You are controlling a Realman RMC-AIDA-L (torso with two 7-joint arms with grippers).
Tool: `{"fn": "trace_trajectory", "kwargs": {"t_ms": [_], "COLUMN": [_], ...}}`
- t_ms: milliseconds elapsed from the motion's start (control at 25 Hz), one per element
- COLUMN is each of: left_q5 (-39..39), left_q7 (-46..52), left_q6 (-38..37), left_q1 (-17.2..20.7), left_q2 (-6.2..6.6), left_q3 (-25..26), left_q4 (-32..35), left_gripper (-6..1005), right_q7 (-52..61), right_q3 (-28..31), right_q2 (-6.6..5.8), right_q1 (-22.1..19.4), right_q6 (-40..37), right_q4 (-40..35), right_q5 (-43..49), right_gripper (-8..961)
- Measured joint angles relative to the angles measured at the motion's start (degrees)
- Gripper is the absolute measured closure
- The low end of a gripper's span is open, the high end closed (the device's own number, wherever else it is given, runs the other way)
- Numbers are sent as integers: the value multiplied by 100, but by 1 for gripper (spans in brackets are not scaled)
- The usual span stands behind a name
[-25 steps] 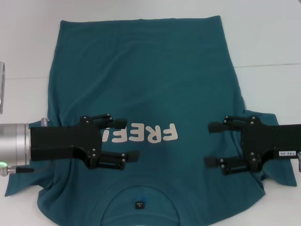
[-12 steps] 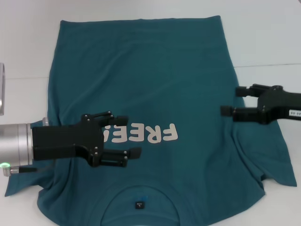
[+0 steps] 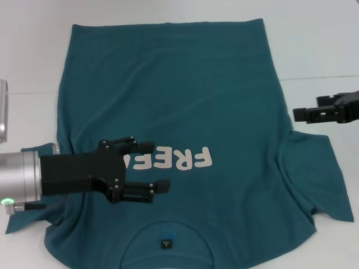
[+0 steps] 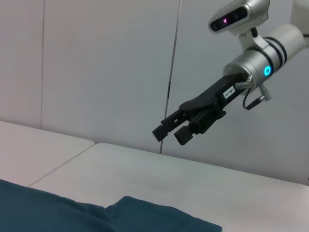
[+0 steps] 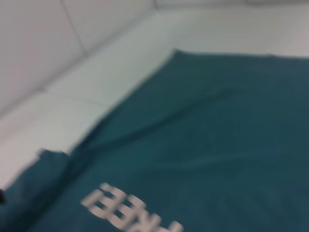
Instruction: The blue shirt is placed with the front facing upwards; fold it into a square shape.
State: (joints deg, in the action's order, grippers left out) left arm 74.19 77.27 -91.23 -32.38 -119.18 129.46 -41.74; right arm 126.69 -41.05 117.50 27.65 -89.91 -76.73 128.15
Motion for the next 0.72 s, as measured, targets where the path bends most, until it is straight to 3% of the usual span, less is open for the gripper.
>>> {"fn": "trace_trajectory", "kwargs": {"t_ms": [240, 480, 720], "left_q5": [18, 43, 22], "left_q7": [-63, -150, -157], "left_q6": [8, 8, -33], "left_q1": [27, 53, 44], "left_q2": [-24, -49, -52], "left_q3": [0, 0, -8], "left_q4": [-2, -1, -1], "left_gripper": [62, 63, 63], "right_q7": [585, 1179, 1218], "right_q3": [-36, 88, 62], "right_q2": [14, -250, -295], "right_q1": [94, 236, 271], "right_q6": [-461, -798, -845], "right_q4": [-841, -409, -102], "right_q5": [789, 912, 1378], "right_gripper": [36, 37, 37]}}
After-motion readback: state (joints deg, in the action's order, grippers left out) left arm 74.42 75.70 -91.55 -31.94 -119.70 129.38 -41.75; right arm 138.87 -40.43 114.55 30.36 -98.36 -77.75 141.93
